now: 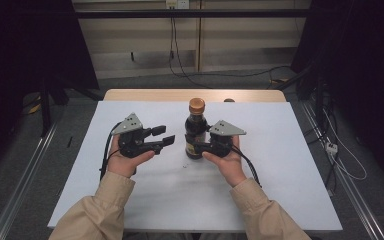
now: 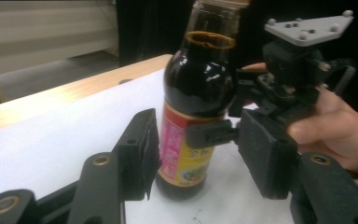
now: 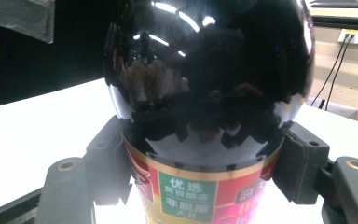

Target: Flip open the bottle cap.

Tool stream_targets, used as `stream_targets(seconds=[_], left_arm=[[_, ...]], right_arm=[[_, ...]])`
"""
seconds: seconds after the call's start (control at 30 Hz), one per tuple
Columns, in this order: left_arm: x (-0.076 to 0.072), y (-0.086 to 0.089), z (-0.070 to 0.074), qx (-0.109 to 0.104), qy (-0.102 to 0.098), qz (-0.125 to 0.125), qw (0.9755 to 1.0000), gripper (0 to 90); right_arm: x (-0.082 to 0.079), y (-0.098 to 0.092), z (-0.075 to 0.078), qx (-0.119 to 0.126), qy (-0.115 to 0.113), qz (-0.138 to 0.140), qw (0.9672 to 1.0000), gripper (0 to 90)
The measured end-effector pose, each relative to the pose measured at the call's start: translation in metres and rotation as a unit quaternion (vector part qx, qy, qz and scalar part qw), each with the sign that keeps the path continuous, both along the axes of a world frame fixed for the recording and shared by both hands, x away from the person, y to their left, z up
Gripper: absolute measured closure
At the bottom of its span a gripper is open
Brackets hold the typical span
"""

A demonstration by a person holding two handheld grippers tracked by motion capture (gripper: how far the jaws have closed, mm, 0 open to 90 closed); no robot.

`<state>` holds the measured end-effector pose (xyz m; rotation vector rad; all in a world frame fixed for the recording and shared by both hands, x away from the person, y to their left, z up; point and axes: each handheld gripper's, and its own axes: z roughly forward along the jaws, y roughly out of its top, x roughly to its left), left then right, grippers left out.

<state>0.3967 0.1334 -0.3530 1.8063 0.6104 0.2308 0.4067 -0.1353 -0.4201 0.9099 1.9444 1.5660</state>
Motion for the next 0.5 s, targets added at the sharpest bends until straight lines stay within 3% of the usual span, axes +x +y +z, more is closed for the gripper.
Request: stream_targets(seconds=[0.03, 0.23, 0.33, 0.4, 0.5], left_arm=[[0.001, -0.003, 0.001, 0.016, -0.001, -0.002, 0.9999, 50.5], [0.004, -0.008, 0.006, 0.020, -0.002, -0.012, 0.9997, 51.8], [0.007, -0.009, 0.010, 0.007, 0.005, -0.007, 0.9999, 51.7], [0.010, -0.010, 0.013, 0.010, 0.006, -0.008, 0.9999, 52.7], [0.013, -0.013, 0.017, 0.008, 0.013, -0.013, 0.9998, 61.2]], right_arm=[[0.000, 0.000, 0.000, 0.000, 0.000, 0.000, 1.0000, 30.2], [0.000, 0.000, 0.000, 0.000, 0.001, 0.000, 1.0000, 30.2], [0.000, 0.000, 0.000, 0.000, 0.001, 0.000, 1.0000, 30.2], [0.000, 0.000, 0.000, 0.000, 0.001, 0.000, 1.0000, 30.2], [0.000, 0.000, 0.000, 0.000, 0.001, 0.001, 1.0000, 30.2]])
